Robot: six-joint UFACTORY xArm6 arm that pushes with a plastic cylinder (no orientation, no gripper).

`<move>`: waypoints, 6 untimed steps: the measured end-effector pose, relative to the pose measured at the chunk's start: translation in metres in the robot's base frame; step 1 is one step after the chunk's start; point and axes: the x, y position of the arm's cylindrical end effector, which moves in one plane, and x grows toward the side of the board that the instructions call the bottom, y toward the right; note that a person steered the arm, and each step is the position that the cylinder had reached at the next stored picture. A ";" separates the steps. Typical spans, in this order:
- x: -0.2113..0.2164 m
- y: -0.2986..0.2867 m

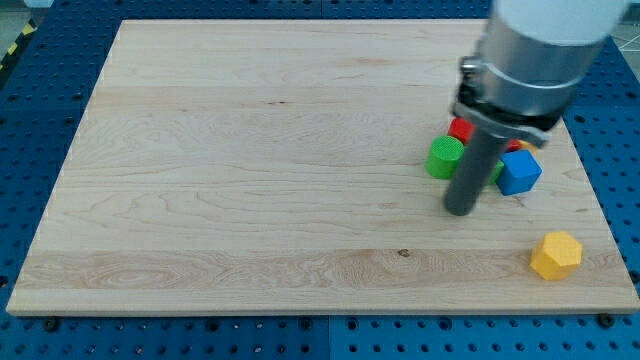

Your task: Move yellow heart along with group of blocks down a bit

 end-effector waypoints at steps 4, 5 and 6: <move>-0.121 -0.056; -0.151 -0.023; -0.157 0.035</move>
